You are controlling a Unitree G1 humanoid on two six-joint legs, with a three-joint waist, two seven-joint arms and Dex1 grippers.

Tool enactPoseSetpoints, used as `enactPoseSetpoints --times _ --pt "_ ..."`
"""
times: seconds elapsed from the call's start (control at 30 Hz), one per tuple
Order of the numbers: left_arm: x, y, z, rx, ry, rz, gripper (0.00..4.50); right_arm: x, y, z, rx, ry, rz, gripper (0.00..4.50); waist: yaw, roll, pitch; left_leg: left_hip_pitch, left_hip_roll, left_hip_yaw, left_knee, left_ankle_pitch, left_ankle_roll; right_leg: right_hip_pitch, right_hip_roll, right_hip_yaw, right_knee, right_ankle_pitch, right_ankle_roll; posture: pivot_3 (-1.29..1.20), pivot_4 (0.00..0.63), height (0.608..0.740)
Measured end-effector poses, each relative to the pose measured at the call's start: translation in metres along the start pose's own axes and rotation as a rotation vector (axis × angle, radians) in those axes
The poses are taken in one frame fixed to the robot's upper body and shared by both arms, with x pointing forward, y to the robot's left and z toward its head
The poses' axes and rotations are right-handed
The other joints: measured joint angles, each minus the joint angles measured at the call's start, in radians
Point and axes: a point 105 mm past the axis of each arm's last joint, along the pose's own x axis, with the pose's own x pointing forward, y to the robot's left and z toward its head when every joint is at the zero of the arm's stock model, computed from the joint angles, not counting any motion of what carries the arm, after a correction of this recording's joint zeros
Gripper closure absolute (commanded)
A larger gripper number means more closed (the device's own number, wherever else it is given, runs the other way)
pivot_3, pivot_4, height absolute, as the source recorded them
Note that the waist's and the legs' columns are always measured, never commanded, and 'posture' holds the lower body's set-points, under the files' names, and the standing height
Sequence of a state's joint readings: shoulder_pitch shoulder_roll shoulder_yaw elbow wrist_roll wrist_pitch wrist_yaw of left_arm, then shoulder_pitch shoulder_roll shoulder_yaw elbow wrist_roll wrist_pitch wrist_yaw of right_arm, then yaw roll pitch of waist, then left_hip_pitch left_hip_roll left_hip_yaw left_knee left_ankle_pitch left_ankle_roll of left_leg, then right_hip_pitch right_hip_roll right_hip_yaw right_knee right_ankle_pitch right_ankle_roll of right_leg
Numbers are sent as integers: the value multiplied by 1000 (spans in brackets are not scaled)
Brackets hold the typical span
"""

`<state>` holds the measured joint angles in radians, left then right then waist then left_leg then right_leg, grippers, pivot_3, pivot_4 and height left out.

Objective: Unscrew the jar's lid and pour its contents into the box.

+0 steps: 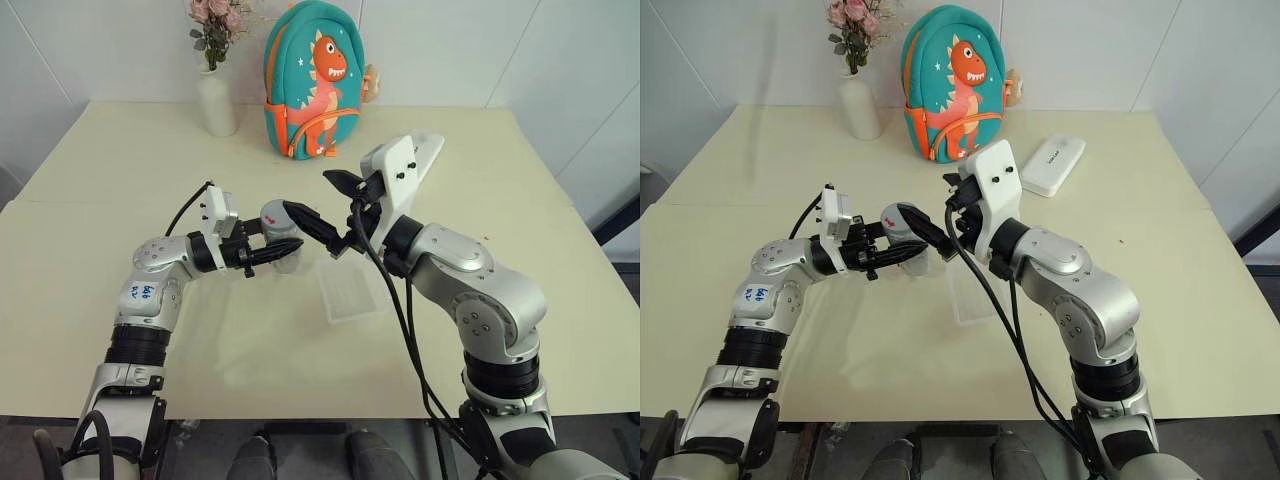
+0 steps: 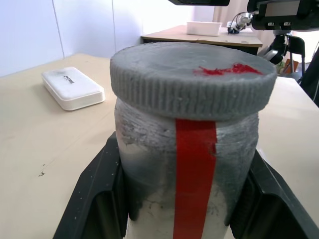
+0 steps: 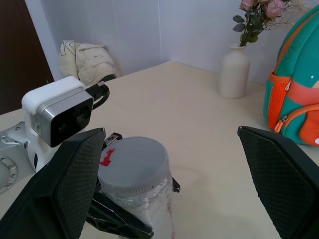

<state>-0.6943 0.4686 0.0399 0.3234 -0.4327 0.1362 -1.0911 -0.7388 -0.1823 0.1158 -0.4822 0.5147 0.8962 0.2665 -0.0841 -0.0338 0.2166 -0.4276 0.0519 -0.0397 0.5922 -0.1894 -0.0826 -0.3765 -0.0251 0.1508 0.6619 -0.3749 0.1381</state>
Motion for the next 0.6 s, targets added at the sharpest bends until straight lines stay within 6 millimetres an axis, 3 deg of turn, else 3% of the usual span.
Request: enactPoseSetpoints --times 0.23,0.6 --pt "6 -2 -1 -2 -11 -8 2502 10 11 -9 -31 21 4 0 1 0 0 0 0 0 0 0 0 0 0 0 0 0 0 0 150 740" --pt "12 -4 4 7 -13 -39 2502 18 2 -27 -82 75 -51 0 1 0 0 0 0 -1 0 0 0 0 0 -1 0 0 0 0 150 740"
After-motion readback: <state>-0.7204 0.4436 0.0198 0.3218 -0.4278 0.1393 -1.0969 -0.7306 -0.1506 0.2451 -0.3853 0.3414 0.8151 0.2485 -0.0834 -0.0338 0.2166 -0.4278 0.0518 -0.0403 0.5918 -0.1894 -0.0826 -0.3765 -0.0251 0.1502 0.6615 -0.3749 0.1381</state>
